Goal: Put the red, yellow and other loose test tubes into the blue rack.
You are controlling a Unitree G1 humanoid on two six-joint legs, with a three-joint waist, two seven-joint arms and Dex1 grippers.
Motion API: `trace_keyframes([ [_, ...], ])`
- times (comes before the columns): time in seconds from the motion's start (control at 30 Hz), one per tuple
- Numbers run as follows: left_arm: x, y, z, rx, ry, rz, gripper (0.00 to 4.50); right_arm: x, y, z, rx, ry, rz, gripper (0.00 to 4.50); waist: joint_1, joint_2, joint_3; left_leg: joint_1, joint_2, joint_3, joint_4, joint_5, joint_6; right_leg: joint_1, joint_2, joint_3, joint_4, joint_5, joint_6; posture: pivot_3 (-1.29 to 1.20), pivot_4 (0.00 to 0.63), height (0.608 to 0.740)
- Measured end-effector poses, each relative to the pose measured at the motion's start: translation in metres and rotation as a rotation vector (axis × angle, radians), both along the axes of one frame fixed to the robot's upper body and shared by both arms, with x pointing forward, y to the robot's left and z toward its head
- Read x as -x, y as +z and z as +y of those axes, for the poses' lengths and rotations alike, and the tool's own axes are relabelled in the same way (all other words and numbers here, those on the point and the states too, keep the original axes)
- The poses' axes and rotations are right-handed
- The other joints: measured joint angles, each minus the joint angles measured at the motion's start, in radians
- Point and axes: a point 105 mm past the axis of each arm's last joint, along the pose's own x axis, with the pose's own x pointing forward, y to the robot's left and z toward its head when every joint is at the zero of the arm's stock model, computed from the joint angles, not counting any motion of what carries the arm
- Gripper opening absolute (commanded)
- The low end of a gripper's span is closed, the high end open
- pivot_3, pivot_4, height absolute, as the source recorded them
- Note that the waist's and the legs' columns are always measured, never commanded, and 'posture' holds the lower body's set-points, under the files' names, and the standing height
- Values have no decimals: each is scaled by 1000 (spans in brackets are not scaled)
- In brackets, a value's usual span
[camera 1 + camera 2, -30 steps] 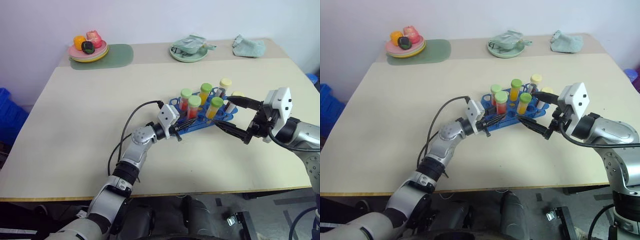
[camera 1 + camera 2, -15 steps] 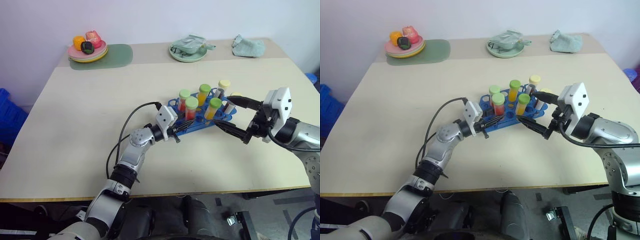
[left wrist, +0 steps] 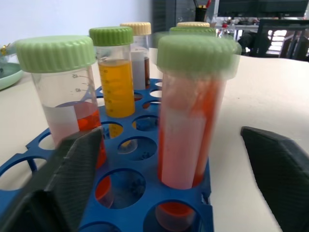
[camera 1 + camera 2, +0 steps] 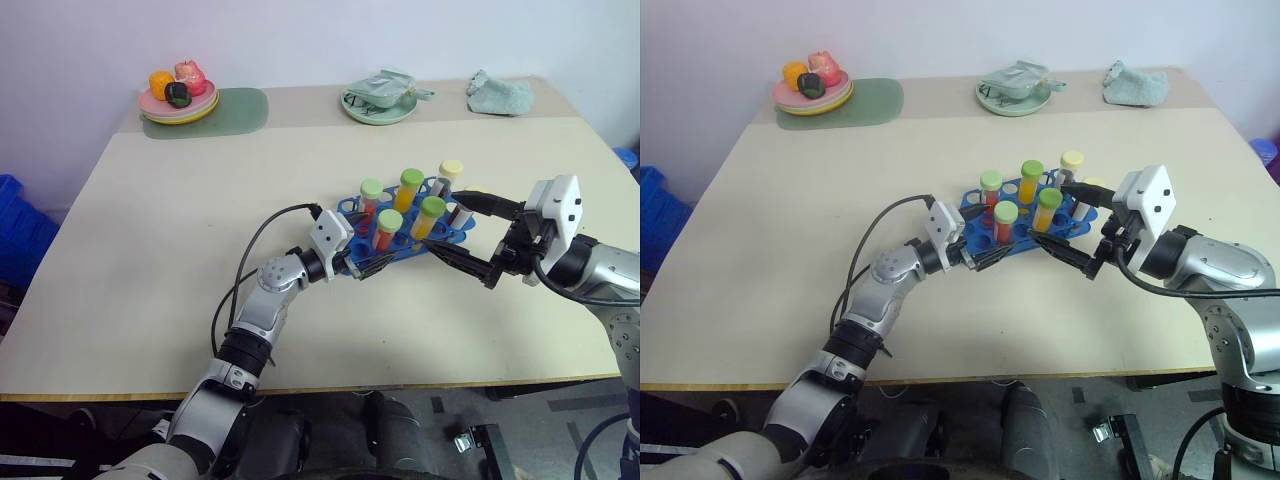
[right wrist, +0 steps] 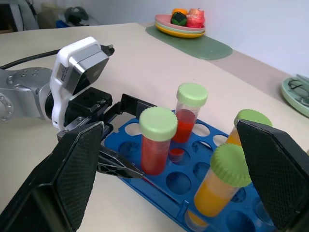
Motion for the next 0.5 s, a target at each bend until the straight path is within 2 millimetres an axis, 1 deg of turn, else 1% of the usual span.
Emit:
trace_keyframes([
  [0.1,2,4,2,1,-4,-15,4429,-1,0,-1,-2,-1,2,4500,-1,0,0,0,0,0,0,0,0,0,0,0,0,0,0,0,150,740],
  [0.27,14,17,17,-1,-10,-58,4429,-1,-1,0,0,7,5,4500,-1,0,0,0,0,0,0,0,0,0,0,0,1,0,0,0,150,740],
  [0.37,27,22,36,-35,-22,-66,4429,-2,-1,-2,0,9,3,4500,-3,0,0,0,1,0,0,0,0,-1,0,0,2,0,0,0,150,740],
  [0.43,31,26,50,-50,-13,-63,4429,-4,-3,-4,-2,6,10,4500,-3,0,0,0,1,0,0,0,0,-1,0,0,2,0,0,0,150,740],
  [0.5,34,35,67,-53,9,-69,4429,-4,-3,-5,0,11,12,4500,-1,0,0,0,0,0,0,0,0,-1,0,0,2,0,0,0,150,740],
])
